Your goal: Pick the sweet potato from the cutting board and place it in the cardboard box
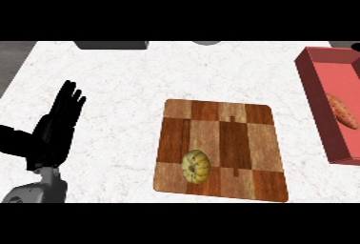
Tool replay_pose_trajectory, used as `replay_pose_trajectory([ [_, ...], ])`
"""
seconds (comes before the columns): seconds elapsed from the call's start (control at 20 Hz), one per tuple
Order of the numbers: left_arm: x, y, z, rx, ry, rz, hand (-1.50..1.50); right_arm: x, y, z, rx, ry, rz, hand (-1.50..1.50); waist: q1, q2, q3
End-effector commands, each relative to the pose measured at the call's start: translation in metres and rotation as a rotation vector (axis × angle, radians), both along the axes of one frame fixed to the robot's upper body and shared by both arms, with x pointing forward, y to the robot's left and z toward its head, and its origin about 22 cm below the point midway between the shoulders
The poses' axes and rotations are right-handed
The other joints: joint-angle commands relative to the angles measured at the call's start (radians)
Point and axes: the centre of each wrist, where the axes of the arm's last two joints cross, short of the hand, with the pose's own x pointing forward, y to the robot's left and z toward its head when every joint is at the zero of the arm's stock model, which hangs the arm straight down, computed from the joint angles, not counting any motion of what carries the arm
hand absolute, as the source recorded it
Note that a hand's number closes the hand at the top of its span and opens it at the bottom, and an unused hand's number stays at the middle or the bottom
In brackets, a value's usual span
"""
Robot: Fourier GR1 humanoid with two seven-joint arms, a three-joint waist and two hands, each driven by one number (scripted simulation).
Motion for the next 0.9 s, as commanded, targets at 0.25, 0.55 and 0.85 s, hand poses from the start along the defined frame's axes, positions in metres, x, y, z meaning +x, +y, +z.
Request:
replay_pose_trajectory([
  [0.25,0.012,-0.005,-0.004,-0.004,0.006,0.004,0.0,-0.052,-0.062,-0.021,0.19,-0.237,0.002,-1.5,-0.004,0.003,-0.001],
  [0.55,-0.01,-0.001,-0.005,0.009,-0.012,0.012,0.0,-0.082,-0.074,-0.024,0.196,-0.291,-0.042,-1.5,-0.011,-0.004,-0.003],
  [0.85,0.007,0.002,0.007,-0.01,0.014,-0.001,0.0,-0.104,-0.088,-0.05,0.197,-0.295,-0.046,-1.5,-0.004,-0.001,-0.002],
])
